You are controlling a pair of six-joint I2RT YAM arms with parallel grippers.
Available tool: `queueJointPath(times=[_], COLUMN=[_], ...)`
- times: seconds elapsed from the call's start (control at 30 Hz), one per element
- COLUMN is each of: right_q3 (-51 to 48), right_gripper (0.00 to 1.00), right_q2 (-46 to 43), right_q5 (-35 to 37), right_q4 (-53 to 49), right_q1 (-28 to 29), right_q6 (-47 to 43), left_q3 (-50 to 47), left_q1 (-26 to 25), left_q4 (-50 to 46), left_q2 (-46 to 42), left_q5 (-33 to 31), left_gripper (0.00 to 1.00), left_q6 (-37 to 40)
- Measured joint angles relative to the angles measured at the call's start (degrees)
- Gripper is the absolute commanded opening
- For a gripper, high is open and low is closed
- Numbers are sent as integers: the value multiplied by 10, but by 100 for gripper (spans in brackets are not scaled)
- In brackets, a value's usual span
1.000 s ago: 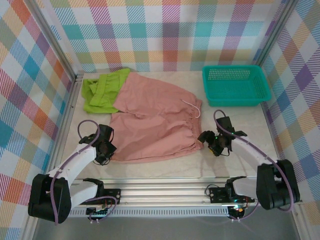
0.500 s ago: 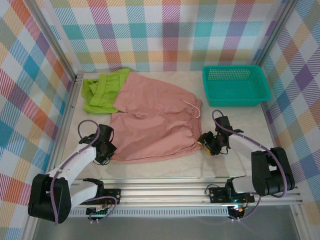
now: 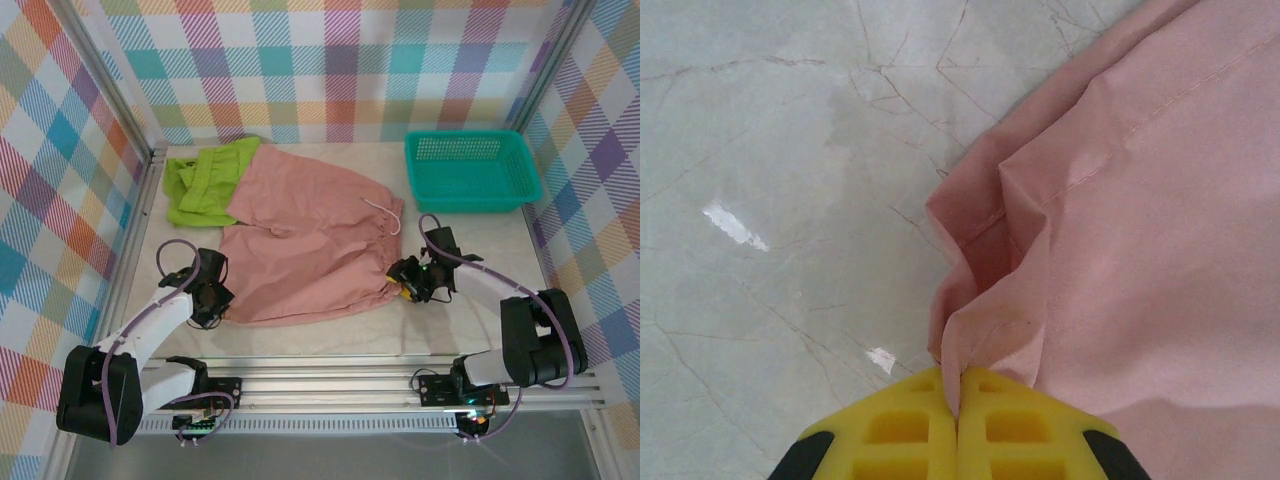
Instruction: Fold and stack the shorts
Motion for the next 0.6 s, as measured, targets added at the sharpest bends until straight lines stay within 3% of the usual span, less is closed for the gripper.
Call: queueJointPath(times=[0.23, 0.37, 0.6], right_q3=[2, 2, 2], right_gripper=[48, 31, 11], right_q2=[12, 21, 19], right_q5=[2, 8, 14], right_q4=[2, 2, 5], right_q1=[0, 0, 0], right_q6=[-3, -9, -13], left_q3=[-2, -4, -4], left_q1=[0, 0, 0], left_q4=[5, 9, 8], left_q2=[3, 3, -10], left_q5=[0, 0, -1], left_gripper=[0, 0, 0], left_q6=[0, 0, 0])
